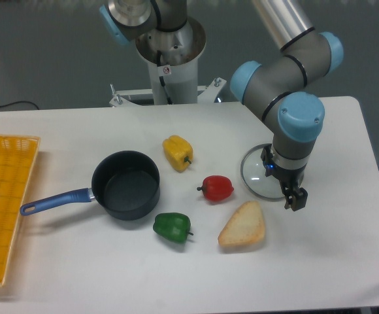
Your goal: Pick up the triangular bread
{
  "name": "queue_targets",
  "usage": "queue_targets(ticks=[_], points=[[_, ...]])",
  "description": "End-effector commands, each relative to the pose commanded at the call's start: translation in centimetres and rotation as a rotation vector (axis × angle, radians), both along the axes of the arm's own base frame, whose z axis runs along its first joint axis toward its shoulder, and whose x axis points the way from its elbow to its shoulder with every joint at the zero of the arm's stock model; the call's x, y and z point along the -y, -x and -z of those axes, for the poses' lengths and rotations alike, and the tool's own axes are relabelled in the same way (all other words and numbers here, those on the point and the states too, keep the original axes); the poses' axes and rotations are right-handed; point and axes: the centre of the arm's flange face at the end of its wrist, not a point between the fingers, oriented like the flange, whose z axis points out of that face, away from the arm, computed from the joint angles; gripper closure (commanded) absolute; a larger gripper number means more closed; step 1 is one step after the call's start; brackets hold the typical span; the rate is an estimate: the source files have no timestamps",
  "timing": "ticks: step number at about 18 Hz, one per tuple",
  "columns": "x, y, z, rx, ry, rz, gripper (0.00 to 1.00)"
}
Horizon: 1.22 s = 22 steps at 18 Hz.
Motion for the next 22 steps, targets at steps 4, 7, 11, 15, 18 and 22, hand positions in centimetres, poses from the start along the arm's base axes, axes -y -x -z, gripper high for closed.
queue_targets(ticks=[4,7,11,15,18,22], points=[[-1.9,1.0,0.1,-0.015,-0.009,-0.035,0.00],[-3.4,1.7,1.1,-0.023,-0.013,-0.045,0.00],[-4.9,1.8,2.6,-0.018,-0.025,-0.144,0.00],[-5.9,0.7,4.3,0.006,-0.022,-0.242,0.00],[-5.8,0.4,4.9,0.019,-0.017,-0.280,0.00],[-5.8,0.3,6.0,0.035,-0.012,-0.332,0.00]])
